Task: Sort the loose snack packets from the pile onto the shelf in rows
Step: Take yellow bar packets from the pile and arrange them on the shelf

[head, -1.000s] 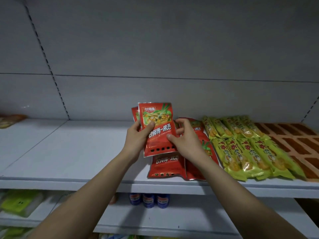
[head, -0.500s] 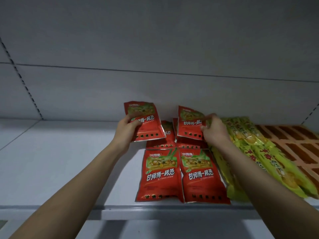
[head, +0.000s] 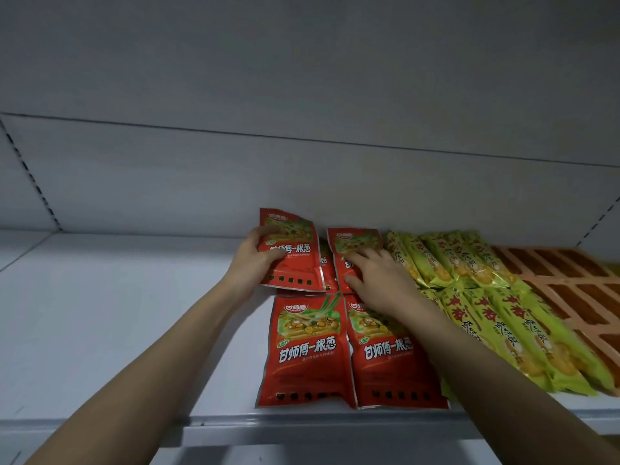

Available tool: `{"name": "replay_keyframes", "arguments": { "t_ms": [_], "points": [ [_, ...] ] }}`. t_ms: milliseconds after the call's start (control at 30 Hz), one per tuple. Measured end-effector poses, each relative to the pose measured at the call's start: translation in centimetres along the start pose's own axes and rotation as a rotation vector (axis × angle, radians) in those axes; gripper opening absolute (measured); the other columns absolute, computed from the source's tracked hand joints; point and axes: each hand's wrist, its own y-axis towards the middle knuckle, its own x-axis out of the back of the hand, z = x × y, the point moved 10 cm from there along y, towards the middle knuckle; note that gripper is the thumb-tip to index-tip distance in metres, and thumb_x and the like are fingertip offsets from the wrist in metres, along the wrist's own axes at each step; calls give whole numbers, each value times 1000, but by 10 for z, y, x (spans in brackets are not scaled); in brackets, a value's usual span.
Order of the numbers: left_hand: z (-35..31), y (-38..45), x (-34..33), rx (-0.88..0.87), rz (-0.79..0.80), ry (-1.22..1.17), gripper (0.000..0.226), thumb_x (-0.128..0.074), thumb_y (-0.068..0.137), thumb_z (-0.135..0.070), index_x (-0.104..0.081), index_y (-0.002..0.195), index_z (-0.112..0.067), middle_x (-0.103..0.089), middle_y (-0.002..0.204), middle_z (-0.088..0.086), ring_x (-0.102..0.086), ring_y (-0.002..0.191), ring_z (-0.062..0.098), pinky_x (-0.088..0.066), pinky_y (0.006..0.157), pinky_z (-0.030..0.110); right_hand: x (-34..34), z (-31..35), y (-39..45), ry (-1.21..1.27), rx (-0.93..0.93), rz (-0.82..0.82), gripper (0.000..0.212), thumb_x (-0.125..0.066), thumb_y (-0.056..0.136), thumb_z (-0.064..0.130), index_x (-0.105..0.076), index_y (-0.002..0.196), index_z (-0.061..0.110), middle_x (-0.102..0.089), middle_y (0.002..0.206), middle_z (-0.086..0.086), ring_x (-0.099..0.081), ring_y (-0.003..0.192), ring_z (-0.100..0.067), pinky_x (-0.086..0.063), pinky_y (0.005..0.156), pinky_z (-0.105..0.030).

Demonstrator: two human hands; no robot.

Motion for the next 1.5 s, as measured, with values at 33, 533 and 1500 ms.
{"name": "replay_keyframes", "arguments": {
  "t_ms": [33,533,1500],
  "points": [
    [-1,1,-1,-1,4,-18,43,-65,96,-12,-45,131,-26,-63,115,3,-74,90,24,-61,73,32,1,-2,2,-2,-14,-2,52,-43,101,44,-37,150,28,-38,154,0,-33,140,-25,-36,111,-45],
    [5,3,-16,-230,-4,306,39,-67,95,-36,-59,131,-24,-27,149,-15,-47,129,16,-59,89,38,-6,-14,11,145,-72,36,52,-46,101,43,-38,150,28,-39,155,-2,-35,141,-29,-33,114,-44],
    [-16,-28,-38,-406,38,932,73,-27,86,-69,-55,141,-31,-45,154,-2,-30,145,22,-26,118,47,42,11,-47,295,-6,-131,47,-51,100,33,-46,145,21,-50,142,-7,-43,132,-29,-36,109,-37]
  ]
}}
